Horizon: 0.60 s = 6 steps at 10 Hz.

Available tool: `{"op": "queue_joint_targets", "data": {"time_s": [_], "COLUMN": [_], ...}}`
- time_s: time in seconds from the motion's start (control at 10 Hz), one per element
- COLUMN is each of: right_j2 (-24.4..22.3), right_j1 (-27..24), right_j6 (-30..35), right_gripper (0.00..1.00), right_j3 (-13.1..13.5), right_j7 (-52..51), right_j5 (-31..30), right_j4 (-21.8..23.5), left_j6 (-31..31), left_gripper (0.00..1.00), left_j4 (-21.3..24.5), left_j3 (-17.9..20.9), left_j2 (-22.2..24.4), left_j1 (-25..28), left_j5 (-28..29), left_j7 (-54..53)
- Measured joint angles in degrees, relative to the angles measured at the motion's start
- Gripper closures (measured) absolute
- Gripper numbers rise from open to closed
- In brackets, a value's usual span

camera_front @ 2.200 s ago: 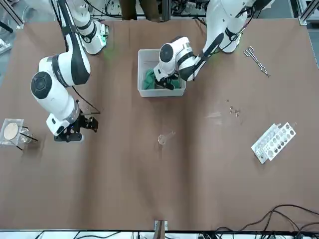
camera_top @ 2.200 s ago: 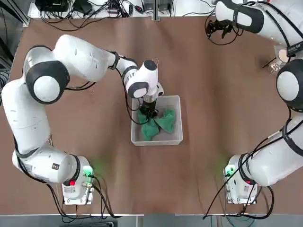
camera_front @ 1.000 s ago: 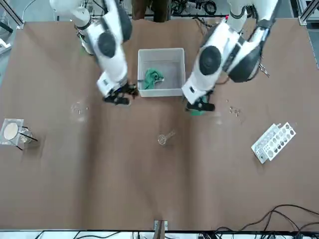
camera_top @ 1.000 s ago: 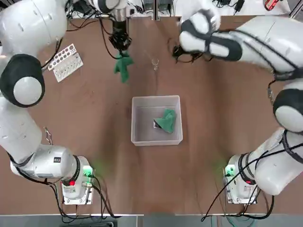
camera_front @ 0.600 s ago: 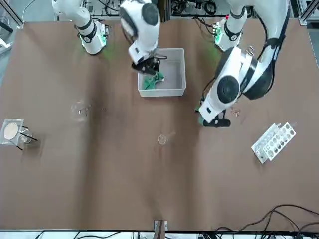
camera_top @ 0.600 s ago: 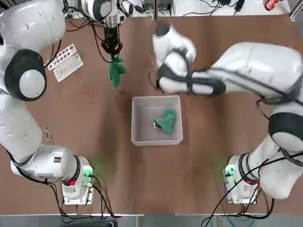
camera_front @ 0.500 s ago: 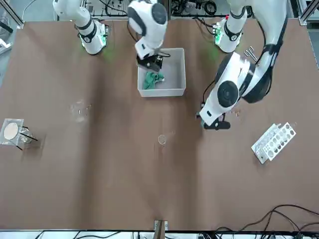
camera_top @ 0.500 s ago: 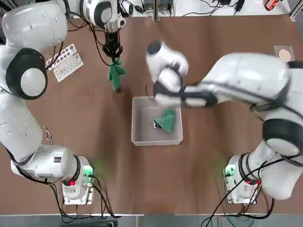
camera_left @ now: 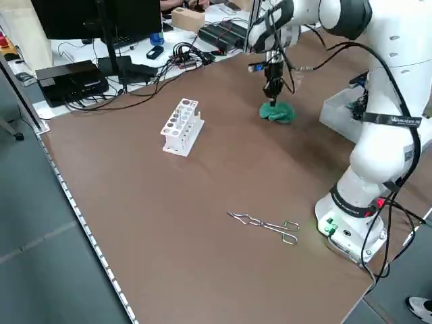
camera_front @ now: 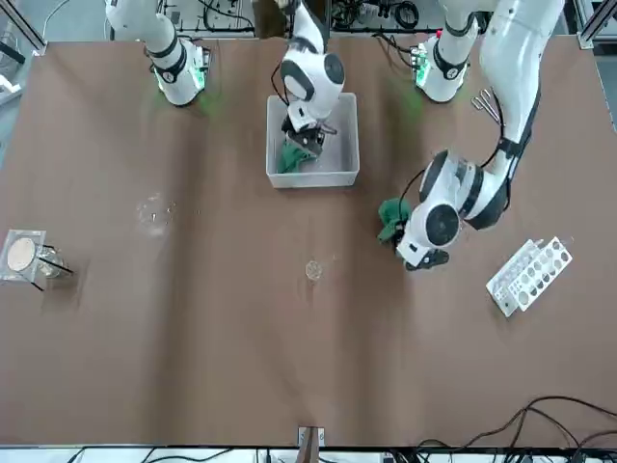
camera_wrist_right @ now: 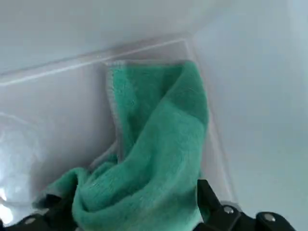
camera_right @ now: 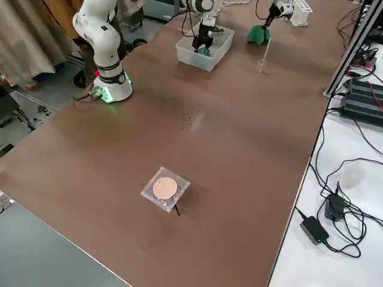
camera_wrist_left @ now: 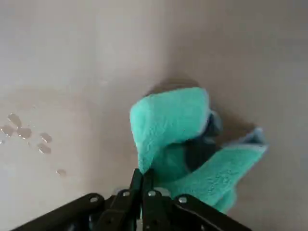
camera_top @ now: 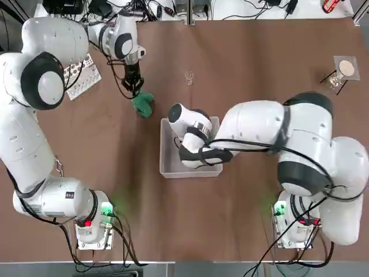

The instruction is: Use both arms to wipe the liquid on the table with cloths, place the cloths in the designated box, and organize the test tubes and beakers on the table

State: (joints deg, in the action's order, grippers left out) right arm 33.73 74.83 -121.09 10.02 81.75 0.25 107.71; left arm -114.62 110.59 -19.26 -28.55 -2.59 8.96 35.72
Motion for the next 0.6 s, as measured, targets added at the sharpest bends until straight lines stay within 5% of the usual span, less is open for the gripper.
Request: {"op": "queue_joint_targets", "data": {"time_s": [0.2,0.6], "right_j2": [0.23,0.24], "right_j1": [0.00,-0.15], "right_j6": [-0.03,0.72], "right_gripper": [0.03,0.65], "right_j3": [0.10,0.43], "right_j7": [0.01,0.01], "right_j5": [-0.40,-0.74], "right_j4": [-0.09,-0.18], "left_j6": [-1.24,-1.11], "left_gripper": [0.97,0.97], "left_j4": [3.90,8.89], "left_j3": [0.51,3.36], "left_j2": [-0.83,-0.61], "left_j1": [0.01,0.04], "left_j5": [2.17,5.81], "left_j7": [0.10,0.42]}}
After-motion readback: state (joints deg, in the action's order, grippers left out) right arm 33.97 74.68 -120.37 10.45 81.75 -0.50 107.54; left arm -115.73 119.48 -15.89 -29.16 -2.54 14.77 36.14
